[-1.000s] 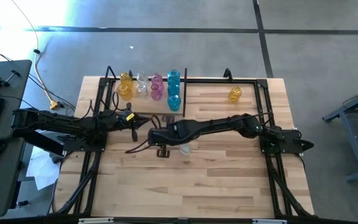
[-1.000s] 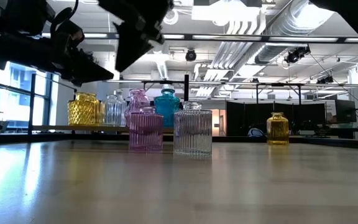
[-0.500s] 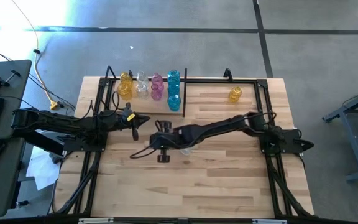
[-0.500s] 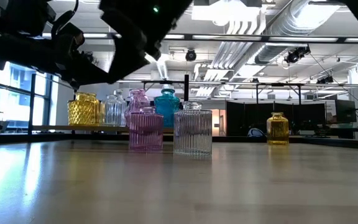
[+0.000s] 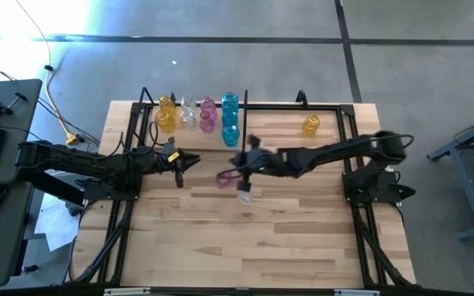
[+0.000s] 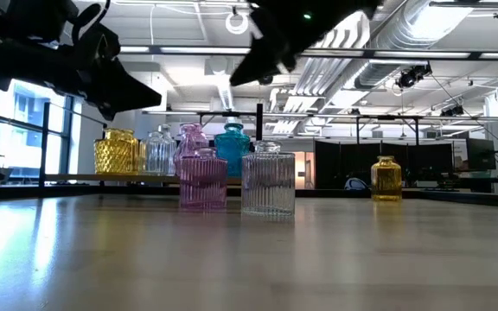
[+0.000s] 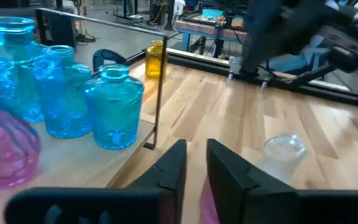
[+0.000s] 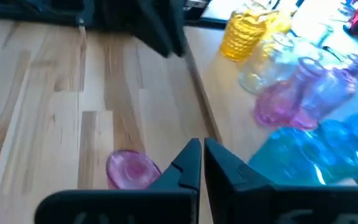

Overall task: Sort vases onto shelf
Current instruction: Put the purple flower vase aligned with the other purple flower vase on the shelf

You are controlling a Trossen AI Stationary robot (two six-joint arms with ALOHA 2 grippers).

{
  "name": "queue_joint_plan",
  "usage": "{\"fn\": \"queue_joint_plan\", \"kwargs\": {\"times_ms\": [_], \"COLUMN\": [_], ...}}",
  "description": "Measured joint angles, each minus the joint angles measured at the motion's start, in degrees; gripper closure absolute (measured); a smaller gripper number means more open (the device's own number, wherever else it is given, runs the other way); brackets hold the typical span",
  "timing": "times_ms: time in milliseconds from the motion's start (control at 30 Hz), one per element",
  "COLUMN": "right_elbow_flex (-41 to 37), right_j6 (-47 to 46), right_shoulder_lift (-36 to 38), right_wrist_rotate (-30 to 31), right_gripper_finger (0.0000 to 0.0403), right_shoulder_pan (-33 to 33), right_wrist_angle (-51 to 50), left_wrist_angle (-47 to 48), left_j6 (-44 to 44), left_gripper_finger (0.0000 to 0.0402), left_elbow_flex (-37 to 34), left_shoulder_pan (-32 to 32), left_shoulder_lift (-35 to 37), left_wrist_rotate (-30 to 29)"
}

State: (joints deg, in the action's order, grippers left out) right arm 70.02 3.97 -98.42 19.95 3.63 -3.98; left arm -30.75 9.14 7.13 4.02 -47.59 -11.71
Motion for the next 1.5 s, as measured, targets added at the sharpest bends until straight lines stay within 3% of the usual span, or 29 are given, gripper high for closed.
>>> {"fn": "queue_joint_plan", "kwargs": {"times_ms": [233, 467, 733, 933, 1167, 1500], "right_elbow_flex": [-20.02, -32.23, -33.18, -33.18, -33.18, -33.18], "right_j6": [0.11, -1.09, 0.56, 0.59, 1.00, 1.01], "right_shoulder_lift": [14.25, 20.00, 20.57, 20.57, 20.55, 20.53], "right_wrist_rotate": [-0.10, 1.75, 1.29, 1.31, 1.31, 1.34], "right_gripper_finger": [0.0403, 0.0403, 0.0403, 0.0403, 0.0403, 0.0403], "right_shoulder_pan": [-4.64, -7.59, -7.88, -7.88, -7.84, -7.84], "right_wrist_angle": [15.89, 26.15, 25.69, 25.63, 25.63, 25.63], "left_wrist_angle": [0.30, 0.23, 5.34, 12.29, 22.02, 23.79], "left_j6": [3.47, 4.22, 8.82, 10.28, 10.28, 11.30], "left_gripper_finger": [0.0283, 0.0229, 0.0174, 0.0155, 0.0153, 0.0158], "left_elbow_flex": [3.65, 10.47, 19.41, 25.21, 30.00, 30.28], "left_shoulder_pan": [-4.72, -8.05, -9.01, -9.01, -9.02, -9.06], "left_shoulder_lift": [-7.42, -19.05, -30.83, -36.67, -37.95, -37.95], "left_wrist_rotate": [-3.88, -6.27, -8.50, -9.73, -8.98, -6.09]}}
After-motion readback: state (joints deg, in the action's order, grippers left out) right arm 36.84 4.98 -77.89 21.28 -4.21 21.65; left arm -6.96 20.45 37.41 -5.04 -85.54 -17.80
